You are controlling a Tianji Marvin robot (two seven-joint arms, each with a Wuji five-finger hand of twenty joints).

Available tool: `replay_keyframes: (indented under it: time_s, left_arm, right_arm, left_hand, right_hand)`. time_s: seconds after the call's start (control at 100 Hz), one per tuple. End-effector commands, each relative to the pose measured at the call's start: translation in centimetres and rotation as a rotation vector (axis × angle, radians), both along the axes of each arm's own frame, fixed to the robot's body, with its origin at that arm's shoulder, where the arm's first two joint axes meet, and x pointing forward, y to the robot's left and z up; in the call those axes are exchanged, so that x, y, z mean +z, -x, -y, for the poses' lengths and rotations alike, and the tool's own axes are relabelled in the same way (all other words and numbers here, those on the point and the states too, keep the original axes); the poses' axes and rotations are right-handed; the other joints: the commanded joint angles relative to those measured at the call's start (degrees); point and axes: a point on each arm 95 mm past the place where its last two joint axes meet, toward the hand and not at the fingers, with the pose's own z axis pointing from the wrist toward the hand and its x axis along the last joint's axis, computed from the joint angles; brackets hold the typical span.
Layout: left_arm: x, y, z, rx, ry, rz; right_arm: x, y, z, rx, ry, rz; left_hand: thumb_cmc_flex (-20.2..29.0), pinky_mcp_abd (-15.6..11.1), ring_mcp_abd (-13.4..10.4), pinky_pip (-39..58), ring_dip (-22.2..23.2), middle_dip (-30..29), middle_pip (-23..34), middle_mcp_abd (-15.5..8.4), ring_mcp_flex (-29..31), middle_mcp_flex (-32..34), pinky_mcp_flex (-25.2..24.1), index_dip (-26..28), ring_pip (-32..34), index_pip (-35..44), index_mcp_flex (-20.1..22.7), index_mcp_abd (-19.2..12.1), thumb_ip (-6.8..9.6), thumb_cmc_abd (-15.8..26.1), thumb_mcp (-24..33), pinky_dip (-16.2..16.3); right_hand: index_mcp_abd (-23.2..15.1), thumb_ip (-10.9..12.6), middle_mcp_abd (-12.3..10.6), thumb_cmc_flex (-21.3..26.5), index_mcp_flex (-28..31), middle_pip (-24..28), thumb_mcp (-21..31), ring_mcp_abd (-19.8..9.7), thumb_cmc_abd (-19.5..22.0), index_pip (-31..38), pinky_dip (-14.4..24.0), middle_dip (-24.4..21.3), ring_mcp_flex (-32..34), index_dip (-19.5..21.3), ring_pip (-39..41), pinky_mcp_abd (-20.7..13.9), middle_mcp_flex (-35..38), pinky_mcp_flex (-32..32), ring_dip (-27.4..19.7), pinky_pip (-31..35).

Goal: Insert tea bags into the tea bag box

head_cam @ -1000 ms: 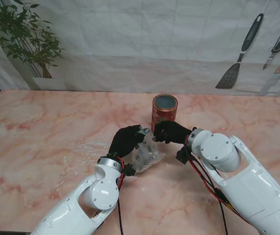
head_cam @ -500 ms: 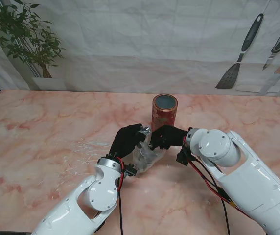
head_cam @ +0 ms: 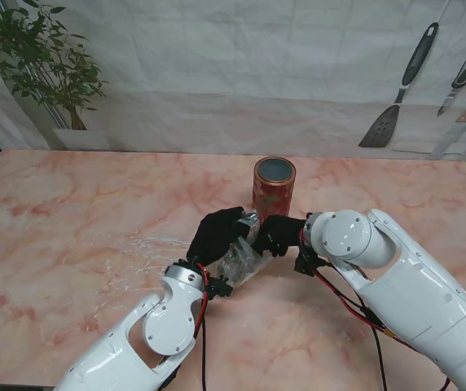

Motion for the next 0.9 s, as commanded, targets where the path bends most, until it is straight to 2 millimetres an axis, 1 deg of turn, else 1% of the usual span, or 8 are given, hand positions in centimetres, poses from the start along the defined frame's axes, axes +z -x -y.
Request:
replay_keyframes:
  time_s: [0.0, 0.2, 0.26, 0.38, 0.57, 0.71, 0.82, 0.89]
  left_arm:
    - [0.3, -0.5, 0.2, 0.013, -0.029, 0.007]
    - [0.2, -1.6, 0.0, 0.044, -0.029, -0.009]
    - [0.3, -1.7, 0.0, 0.045, -0.025, -0.008]
    - [0.4, -1.9, 0.3, 0.051, -0.015, -0.005]
    - [0.4, -1.8, 1.0, 0.024, 0.026, 0.003]
    - [0.1, -1.5, 1.5, -0.001, 0.045, 0.003]
    - [0.0, -1.2, 1.8, -0.031, 0.057, -0.002]
    - [-0.1, -1.1, 1.8, -0.043, 0.051, -0.001]
  right_arm:
    - [0.0, 0.2, 0.1, 0.035, 0.005, -0.002]
    - [-0.2, 0.4, 0.4, 0.089, 0.008, -0.016]
    - [-0.4, 0.3, 0.4, 0.110, 0.010, -0.022]
    - [-0.8, 0.3, 0.4, 0.140, 0.027, -0.022]
    - [-1.6, 0.4, 0.2, 0.141, 0.020, -0.022]
    - [-2.2, 0.6, 0.0, 0.120, 0.002, -0.010]
    - [-2.6, 0.5, -0.2, 0.084, -0.029, -0.019]
    - [-2.6, 0.4, -0.2, 0.062, -0.061, -0.044]
  left_hand:
    - [5.3, 4.3, 10.5, 11.9, -0.8, -1.5, -3.4, -0.7, 9.6, -0.4, -8.7, 1.9, 11.0, 4.1, 0.1, 8.2, 2.06, 3.3, 0.0, -1.2]
    - [5.2, 4.4, 10.7, 11.7, -0.9, -1.5, -3.6, -0.7, 9.6, -0.5, -8.7, 1.9, 10.6, 4.0, 0.2, 8.1, 2.08, 3.2, 0.0, -1.3]
    - [5.2, 4.7, 10.8, 11.3, -1.2, -1.6, -3.9, -0.7, 9.5, -0.6, -8.8, 1.9, 9.6, 3.9, 0.1, 8.0, 2.08, 3.2, 0.0, -1.4]
    - [5.3, 5.1, 11.1, 10.7, -2.0, -1.7, -4.3, -0.4, 9.5, -0.9, -8.9, 2.0, 7.7, 4.0, 0.1, 8.2, 2.09, 3.2, 0.0, -1.6]
    - [5.3, 5.4, 11.4, 10.4, -2.2, -1.8, -4.8, 0.0, 9.3, -0.9, -8.9, 2.2, 7.0, 4.1, 0.1, 8.4, 2.08, 3.3, 0.0, -1.7]
    - [5.4, 5.5, 11.5, 10.3, -2.3, -1.8, -4.9, 0.0, 9.2, -0.9, -8.9, 2.2, 7.0, 4.1, 0.0, 8.4, 2.08, 3.2, 0.0, -1.7]
    - [5.5, 5.6, 11.5, 10.2, -2.3, -1.7, -4.8, 0.2, 9.2, -0.9, -8.9, 2.3, 7.0, 4.1, 0.0, 8.6, 2.09, 3.2, 0.0, -1.7]
    - [5.5, 5.6, 11.6, 10.2, -2.3, -1.7, -4.8, 0.2, 9.2, -0.8, -8.9, 2.3, 7.1, 4.1, 0.0, 8.6, 2.09, 3.2, 0.0, -1.7]
  right_hand:
    - [0.1, 1.3, -0.6, -3.0, 0.5, 0.6, 1.3, -0.8, -3.4, -0.4, 1.0, 1.0, -0.5, 1.1, 1.0, 0.9, -1.4, -0.2, 0.5, 1.3]
    - [1.4, -0.1, 0.8, -6.6, -3.1, -0.4, 6.2, -0.4, -9.2, 0.3, 0.7, 1.5, -2.8, 4.2, 0.0, 1.1, -4.7, -1.6, 0.6, 0.0]
    - [2.0, -0.3, 1.0, -6.9, -5.3, -0.5, 7.2, -0.4, -10.4, 1.9, 0.7, 1.7, -3.7, 6.9, -0.4, 0.9, -5.8, -2.1, 0.6, -0.4]
    - [2.2, -0.6, 0.6, -7.5, -8.1, -0.3, 7.9, -0.8, -11.0, 7.2, 0.9, 2.0, -4.1, 13.8, -0.7, 0.6, -6.8, -2.3, 0.7, -0.8]
    - [2.0, -0.5, 0.3, -6.5, -7.6, 0.6, 8.6, -0.9, -11.9, 10.4, 0.9, 2.3, -3.1, 15.8, -0.3, 0.6, -5.6, -1.9, 0.8, -0.7]
    - [2.0, -0.1, -0.1, -3.9, -5.7, 0.7, 7.5, -0.9, -9.9, 10.0, 0.7, 1.8, -1.7, 15.0, 0.1, 0.7, -3.7, -0.9, 0.6, -0.7]
    - [3.1, 0.4, 0.3, -4.7, -4.8, 0.6, 4.7, -0.6, -5.5, 5.7, 0.3, 1.1, -1.5, 11.7, 0.2, 0.9, -3.4, -1.0, 0.0, -0.5]
    - [4.2, 0.6, 0.8, -6.9, -4.1, 0.7, 1.0, -0.2, 0.2, 2.7, 0.2, 0.7, -1.8, 9.7, 0.2, 0.9, -3.4, -1.5, -0.1, -0.5]
